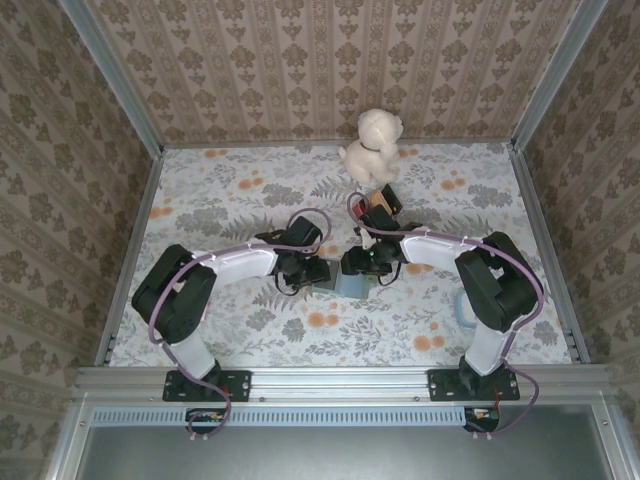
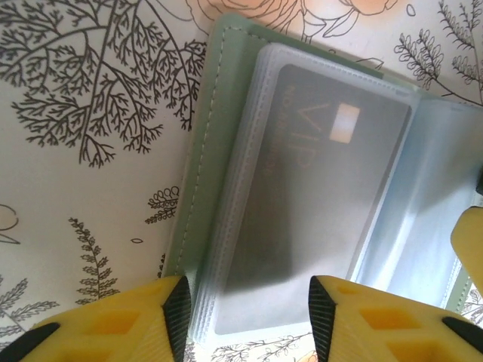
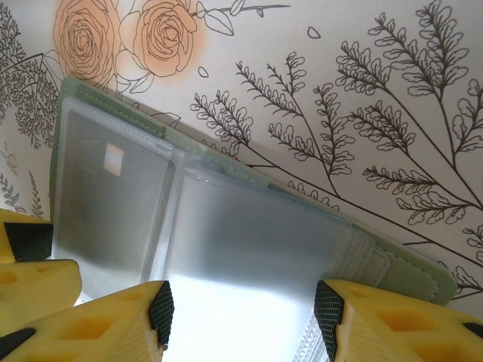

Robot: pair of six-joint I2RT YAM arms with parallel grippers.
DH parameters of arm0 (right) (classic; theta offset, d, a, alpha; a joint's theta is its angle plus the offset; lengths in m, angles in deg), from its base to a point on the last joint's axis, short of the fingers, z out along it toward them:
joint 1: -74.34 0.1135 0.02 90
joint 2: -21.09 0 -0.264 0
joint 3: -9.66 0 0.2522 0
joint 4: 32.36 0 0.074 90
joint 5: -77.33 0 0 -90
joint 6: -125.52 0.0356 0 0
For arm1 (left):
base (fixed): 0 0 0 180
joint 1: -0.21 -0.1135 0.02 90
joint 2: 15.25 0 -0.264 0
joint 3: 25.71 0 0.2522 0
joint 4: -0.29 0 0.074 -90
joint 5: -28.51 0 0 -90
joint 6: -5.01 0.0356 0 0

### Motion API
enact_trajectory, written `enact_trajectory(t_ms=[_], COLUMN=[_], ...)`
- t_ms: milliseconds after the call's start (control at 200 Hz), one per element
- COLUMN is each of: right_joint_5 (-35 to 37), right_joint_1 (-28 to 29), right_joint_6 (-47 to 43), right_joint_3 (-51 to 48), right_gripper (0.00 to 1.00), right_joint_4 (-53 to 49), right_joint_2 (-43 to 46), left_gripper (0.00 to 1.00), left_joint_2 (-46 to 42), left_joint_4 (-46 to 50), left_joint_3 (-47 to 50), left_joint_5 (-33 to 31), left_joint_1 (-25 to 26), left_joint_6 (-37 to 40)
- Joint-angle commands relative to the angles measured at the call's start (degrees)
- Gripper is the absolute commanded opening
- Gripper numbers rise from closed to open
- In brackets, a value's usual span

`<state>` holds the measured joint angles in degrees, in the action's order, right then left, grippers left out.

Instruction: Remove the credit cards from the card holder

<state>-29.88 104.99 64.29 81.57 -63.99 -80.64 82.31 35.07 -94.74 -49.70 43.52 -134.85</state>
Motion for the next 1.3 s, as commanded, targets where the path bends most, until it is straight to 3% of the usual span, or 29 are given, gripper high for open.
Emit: enact_trajectory(t_ms=[0,445,955,1295], right_joint_5=[0.3,-0.3,-0.8,-1.2], right_joint_1=[0.4,0.3,0.3,0.3], right_joint_6=[0.4,0.7,0.9,1.0], right_joint_3=[-0.1,0.2,0.4,0.4], right_gripper=[0.58,0.58,0.58,0.57], right_joint_4=[-1.0,-1.0,-1.0,-0.9], right_joint_2=[-2.4,-3.1,-3.8,-4.0], left_gripper=[0.46,0.54,0.36,0.32], left_joint_2=[0.1,-1.6,-2.6,-4.6], left_joint_4=[0.2,1.1,-0.7,-2.5], left_joint_3=[-1.5,-1.4,-1.0,0.0], left_joint_5=[0.6,-0.9,0.6,2.3], left_joint_1=[0.5,0.6,0.7,0.7], left_joint_6=[0.7,1.5,1.9,2.1])
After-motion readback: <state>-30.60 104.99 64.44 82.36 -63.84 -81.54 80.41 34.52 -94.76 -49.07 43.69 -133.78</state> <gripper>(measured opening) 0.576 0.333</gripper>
